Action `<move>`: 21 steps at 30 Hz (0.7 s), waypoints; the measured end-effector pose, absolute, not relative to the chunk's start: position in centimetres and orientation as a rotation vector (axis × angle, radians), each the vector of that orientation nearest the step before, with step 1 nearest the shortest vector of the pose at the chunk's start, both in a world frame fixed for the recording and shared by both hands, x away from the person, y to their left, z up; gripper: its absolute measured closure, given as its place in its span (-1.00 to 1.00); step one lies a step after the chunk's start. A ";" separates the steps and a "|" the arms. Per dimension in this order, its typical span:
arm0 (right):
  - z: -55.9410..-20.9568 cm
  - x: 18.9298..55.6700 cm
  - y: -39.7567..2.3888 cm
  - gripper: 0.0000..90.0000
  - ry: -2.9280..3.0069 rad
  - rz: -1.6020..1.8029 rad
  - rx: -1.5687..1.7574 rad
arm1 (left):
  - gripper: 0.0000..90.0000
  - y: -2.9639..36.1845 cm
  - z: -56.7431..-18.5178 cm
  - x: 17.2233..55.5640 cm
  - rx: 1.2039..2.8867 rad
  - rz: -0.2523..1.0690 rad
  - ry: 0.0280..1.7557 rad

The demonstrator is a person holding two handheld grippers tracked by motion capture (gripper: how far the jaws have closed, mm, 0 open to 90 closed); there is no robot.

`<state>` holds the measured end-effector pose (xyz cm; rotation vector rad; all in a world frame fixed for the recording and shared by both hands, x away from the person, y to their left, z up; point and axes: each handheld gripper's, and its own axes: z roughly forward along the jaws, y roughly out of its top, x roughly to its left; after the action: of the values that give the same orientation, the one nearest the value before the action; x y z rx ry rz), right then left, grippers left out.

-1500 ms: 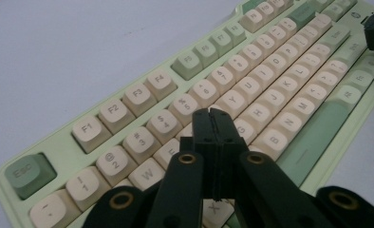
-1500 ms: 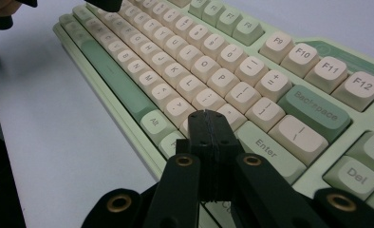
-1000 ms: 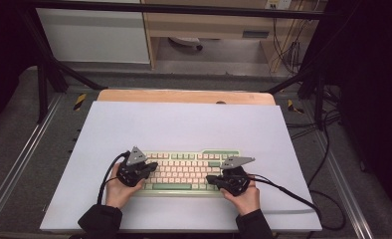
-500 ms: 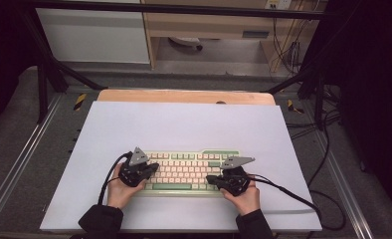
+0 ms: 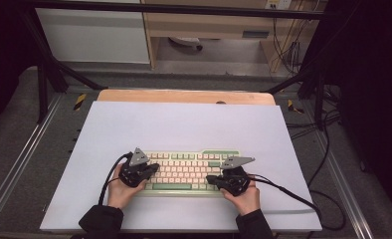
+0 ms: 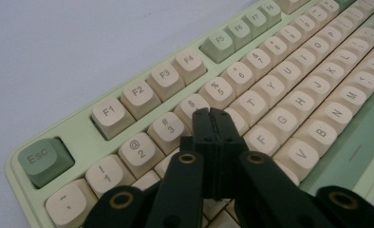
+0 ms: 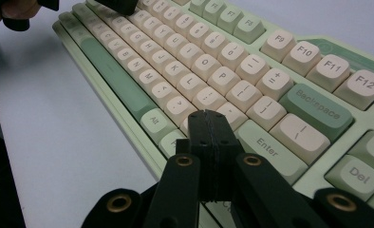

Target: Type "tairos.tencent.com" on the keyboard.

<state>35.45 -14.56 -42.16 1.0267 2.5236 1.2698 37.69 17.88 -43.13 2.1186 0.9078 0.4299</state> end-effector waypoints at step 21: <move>-41.8 35.3 -14.6 1.00 2.512 1.290 1.031 | 0.99 19.2 -41.9 36.3 2.088 0.419 0.892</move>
<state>35.33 -14.61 -41.75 1.0306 2.5119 1.2896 36.26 19.22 -41.90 2.0883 0.8925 0.4193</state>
